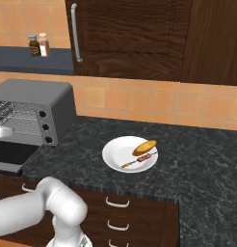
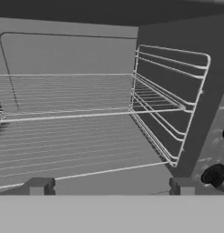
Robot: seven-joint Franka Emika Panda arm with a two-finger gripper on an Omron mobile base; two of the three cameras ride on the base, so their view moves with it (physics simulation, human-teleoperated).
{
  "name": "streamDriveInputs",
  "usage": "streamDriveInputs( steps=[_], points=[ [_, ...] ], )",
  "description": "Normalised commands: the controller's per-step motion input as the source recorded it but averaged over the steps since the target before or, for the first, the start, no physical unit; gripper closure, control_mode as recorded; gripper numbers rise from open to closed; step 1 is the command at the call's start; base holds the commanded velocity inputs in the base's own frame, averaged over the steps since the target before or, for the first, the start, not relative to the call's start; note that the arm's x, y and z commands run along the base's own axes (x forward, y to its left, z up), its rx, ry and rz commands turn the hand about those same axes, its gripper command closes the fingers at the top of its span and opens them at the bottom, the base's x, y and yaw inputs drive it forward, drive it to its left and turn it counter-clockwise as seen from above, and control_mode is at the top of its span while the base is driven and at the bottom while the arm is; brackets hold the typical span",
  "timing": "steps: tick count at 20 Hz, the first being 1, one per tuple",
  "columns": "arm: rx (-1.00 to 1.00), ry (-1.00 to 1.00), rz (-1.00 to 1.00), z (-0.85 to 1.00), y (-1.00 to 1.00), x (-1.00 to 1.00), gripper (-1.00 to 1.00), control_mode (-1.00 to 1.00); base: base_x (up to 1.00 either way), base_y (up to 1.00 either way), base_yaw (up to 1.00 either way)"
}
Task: Pick up the kebab skewer and baguette bread, and place them inside the toaster oven. Close the toaster oven door and start by setting the timer.
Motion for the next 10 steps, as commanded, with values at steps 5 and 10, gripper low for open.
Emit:
streamDriveInputs(
  steps=[5,10],
  points=[
    [-0.05,0.0,0.08,-0.16,0.08,0.39,-1.0,-1.0,0.0,0.0,0.0],
    [-0.03,0.0,0.02,-0.28,0.31,0.57,-1.0,-1.0,0.0,0.0,0.0]
  ],
)
